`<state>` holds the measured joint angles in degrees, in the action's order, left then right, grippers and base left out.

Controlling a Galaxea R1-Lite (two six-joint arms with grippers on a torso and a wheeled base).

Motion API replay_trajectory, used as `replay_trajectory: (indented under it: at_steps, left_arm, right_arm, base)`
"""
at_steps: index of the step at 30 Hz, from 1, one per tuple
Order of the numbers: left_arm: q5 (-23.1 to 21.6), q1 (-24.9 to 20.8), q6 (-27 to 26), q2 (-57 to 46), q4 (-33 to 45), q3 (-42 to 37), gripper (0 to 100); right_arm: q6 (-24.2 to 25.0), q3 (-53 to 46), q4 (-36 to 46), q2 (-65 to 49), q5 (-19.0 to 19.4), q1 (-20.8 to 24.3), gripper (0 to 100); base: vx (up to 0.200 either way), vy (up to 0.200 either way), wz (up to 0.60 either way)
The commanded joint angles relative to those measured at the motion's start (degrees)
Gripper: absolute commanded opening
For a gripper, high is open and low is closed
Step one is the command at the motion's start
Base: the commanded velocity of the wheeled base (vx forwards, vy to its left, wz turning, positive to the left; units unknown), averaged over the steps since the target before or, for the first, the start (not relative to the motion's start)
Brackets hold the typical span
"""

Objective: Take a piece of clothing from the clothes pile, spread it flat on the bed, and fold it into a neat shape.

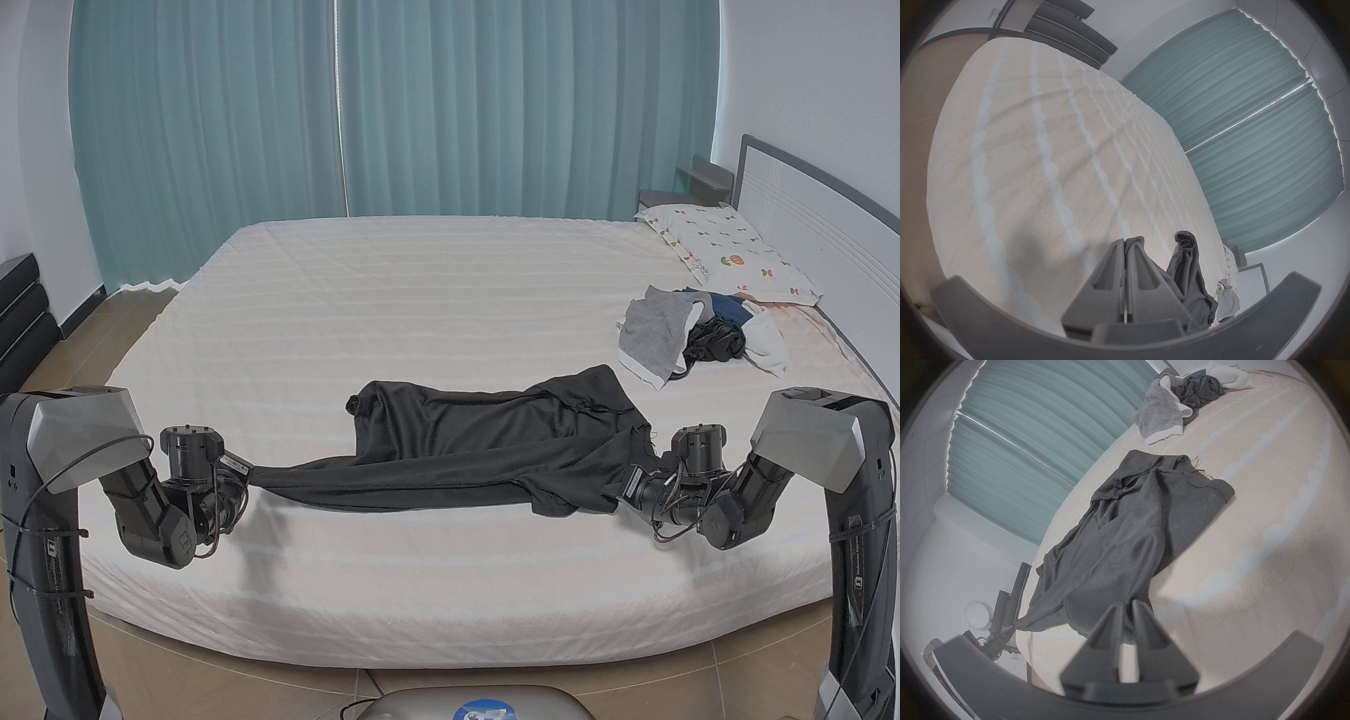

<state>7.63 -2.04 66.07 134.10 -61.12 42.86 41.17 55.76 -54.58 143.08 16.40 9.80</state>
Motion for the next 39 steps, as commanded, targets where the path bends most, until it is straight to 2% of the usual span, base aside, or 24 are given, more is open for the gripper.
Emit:
replay_trajectory:
  at_steps: [1, 4, 8, 15, 21, 27, 31, 32, 34, 36, 39]
  left_arm:
    - [0.02, -0.07, -0.07, -0.06, -0.05, -0.15, 0]
    - [0.02, -0.07, 0.02, -0.15, -0.14, -0.32, 0]
    - [-0.07, 0.01, -0.07, -0.41, -0.14, -0.76, 0]
    - [-0.6, -0.43, -0.59, -2.35, -0.22, -3.58, 0]
    - [-0.69, -1.39, -1.74, -3.84, 0.04, -5.42, 0]
    - [-0.6, -4.91, -14.04, -6.3, 0.39, -11.75, 0]
    - [-0.6, -7.28, -17.91, -8.76, 0.83, -15.26, 0]
    - [-0.34, -8.95, -21.07, -9.64, 2.32, -16.93, 0]
    - [-0.16, -9.3, -22.66, -10.08, 3.56, -17.64, 0]
    - [0.1, -10.09, -26.87, -11.66, 9.09, -18.69, 0]
    - [0.1, -11.32, -28.19, -13.86, 16.3, -18.78, 0]
  right_arm:
    - [-0.47, -1.09, 0.09, -0.87, 0.04, -0.48, 0]
    - [-0.56, -2.76, 0.17, -2.37, 0.13, -1.01, 0]
    - [-0.74, -9.27, 0.17, -8.43, 1.36, -4.26, 0]
    - [-1.0, -18.23, 1.76, -17.4, 5.58, -8.83, 0]
    - [-4.34, -23.33, 1.32, -19.16, 5.66, -10.33, 0]
    - [-9.09, -31.24, 2.02, -24.16, 5.66, -13.05, 0]
    - [-11.99, -33.79, 3.16, -25.57, 5.66, -14.72, 0]
    - [-13.39, -34.4, 5.45, -26.63, 5.66, -15.87, 0]
    - [-13.83, -34.49, 6.85, -27.24, 5.66, -16.31, 0]
    - [-15.68, -34.4, 12.39, -29.44, 5.66, -17.71, 0]
    - [-19.99, -34.31, 17.58, -30.49, 5.4, -18.77, 0]
  base:
    - [0.0, 0.0, 0.0]
    - [0.0, 0.0, 0.0]
    - [0.0, 0.0, 0.0]
    - [0.0, 0.0, 0.0]
    - [0.0, 0.0, 0.0]
    - [0.0, 0.0, 0.0]
    - [0.0, 0.0, 0.0]
    - [0.0, 0.0, 0.0]
    - [0.0, 0.0, 0.0]
    - [0.0, 0.0, 0.0]
    - [0.0, 0.0, 0.0]
